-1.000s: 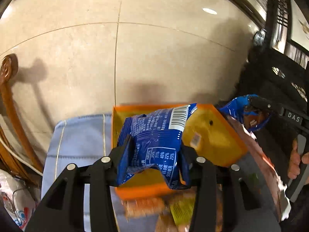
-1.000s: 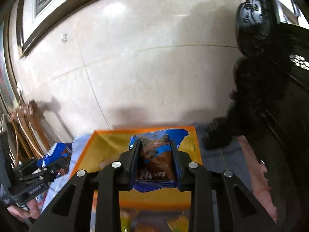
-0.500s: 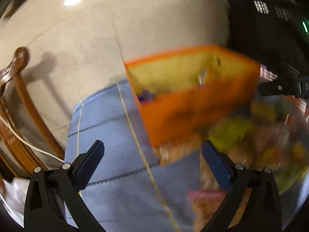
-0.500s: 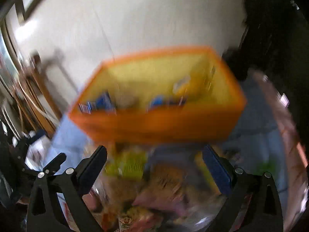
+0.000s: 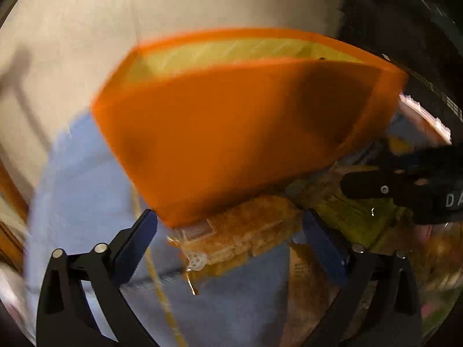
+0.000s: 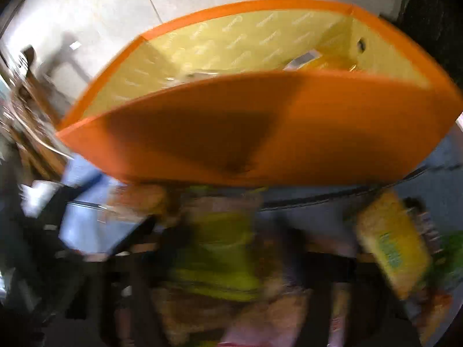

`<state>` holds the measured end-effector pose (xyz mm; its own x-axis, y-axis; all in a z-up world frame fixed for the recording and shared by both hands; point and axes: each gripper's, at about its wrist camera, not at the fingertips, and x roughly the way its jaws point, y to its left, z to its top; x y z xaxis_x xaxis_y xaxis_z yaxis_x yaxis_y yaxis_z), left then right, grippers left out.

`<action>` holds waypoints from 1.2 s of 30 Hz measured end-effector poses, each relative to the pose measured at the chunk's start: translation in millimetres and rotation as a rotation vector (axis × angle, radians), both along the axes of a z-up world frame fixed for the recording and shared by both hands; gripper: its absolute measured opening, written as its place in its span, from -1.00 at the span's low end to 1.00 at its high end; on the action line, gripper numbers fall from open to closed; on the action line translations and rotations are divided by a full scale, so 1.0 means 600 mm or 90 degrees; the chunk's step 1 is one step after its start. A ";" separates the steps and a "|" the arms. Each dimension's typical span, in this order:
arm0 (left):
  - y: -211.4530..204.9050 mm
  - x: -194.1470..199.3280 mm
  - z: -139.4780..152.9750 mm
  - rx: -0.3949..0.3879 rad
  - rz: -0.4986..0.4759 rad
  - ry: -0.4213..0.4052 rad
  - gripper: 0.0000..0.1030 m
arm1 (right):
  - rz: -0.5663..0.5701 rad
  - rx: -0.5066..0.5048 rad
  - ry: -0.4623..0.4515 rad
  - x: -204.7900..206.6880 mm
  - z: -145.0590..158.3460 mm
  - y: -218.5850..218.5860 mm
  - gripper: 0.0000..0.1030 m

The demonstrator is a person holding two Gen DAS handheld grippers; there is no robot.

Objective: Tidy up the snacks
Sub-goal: 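Grasp yellow-green candy with right tool while left tool grasps wrapped cake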

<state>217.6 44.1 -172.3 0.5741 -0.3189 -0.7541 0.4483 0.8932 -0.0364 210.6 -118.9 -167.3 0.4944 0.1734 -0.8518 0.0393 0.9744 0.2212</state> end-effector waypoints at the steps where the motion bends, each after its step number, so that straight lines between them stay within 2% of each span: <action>1: 0.002 -0.001 -0.003 -0.020 -0.001 0.019 0.42 | 0.003 -0.017 0.003 0.000 0.002 0.006 -0.23; 3: -0.006 -0.018 -0.002 0.017 0.001 0.000 0.31 | 0.011 -0.032 0.010 0.000 0.003 0.018 -0.24; 5: -0.005 -0.027 0.000 0.020 0.005 0.013 0.16 | 0.000 0.005 0.029 -0.004 0.006 0.011 -0.25; 6: 0.001 -0.031 0.003 0.011 0.011 0.025 -0.06 | -0.005 0.027 0.034 -0.010 0.010 0.006 -0.26; 7: 0.005 -0.036 0.006 0.006 0.016 0.033 -0.13 | -0.012 0.022 0.028 -0.017 0.015 0.004 -0.26; 12: 0.027 -0.052 0.016 -0.014 0.049 0.057 -0.21 | -0.022 0.064 0.026 -0.052 0.034 -0.015 -0.26; 17: 0.061 -0.076 0.051 -0.081 0.088 0.057 -0.21 | -0.038 0.100 0.010 -0.073 0.061 -0.035 -0.26; 22: 0.094 -0.120 0.137 -0.131 0.106 -0.003 -0.21 | -0.042 0.122 -0.053 -0.111 0.141 -0.058 -0.26; 26: 0.079 -0.127 0.222 -0.135 0.092 -0.068 -0.21 | -0.039 0.104 -0.137 -0.115 0.224 -0.076 -0.26; 28: 0.059 -0.107 0.271 -0.133 0.078 -0.115 -0.21 | -0.042 0.089 -0.182 -0.098 0.270 -0.084 -0.26; 29: 0.047 -0.097 0.285 -0.128 0.082 -0.131 -0.16 | -0.045 0.075 -0.209 -0.084 0.295 -0.088 -0.24; 30: 0.043 -0.078 0.309 -0.124 0.093 -0.157 -0.04 | -0.050 0.071 -0.227 -0.071 0.311 -0.092 -0.17; 31: 0.036 -0.061 0.324 -0.120 0.116 -0.184 0.62 | -0.053 0.073 -0.245 -0.057 0.325 -0.097 0.16; 32: 0.028 -0.046 0.332 -0.111 0.144 -0.200 0.91 | -0.048 0.067 -0.260 -0.030 0.339 -0.104 0.61; 33: 0.022 -0.027 0.338 -0.098 0.182 -0.214 0.92 | -0.061 0.043 -0.250 -0.018 0.345 -0.109 0.91; 34: 0.020 -0.014 0.340 -0.083 0.206 -0.204 0.92 | -0.086 0.019 -0.244 -0.010 0.351 -0.115 0.93; 36: 0.019 -0.008 0.321 -0.064 0.203 -0.167 0.92 | -0.085 0.030 -0.247 -0.023 0.347 -0.131 0.93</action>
<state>212.7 55.7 20.5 0.8245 -0.1582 -0.5432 0.1553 0.9865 -0.0516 196.6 -197.6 40.6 0.7985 0.1209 -0.5898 0.0688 0.9549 0.2889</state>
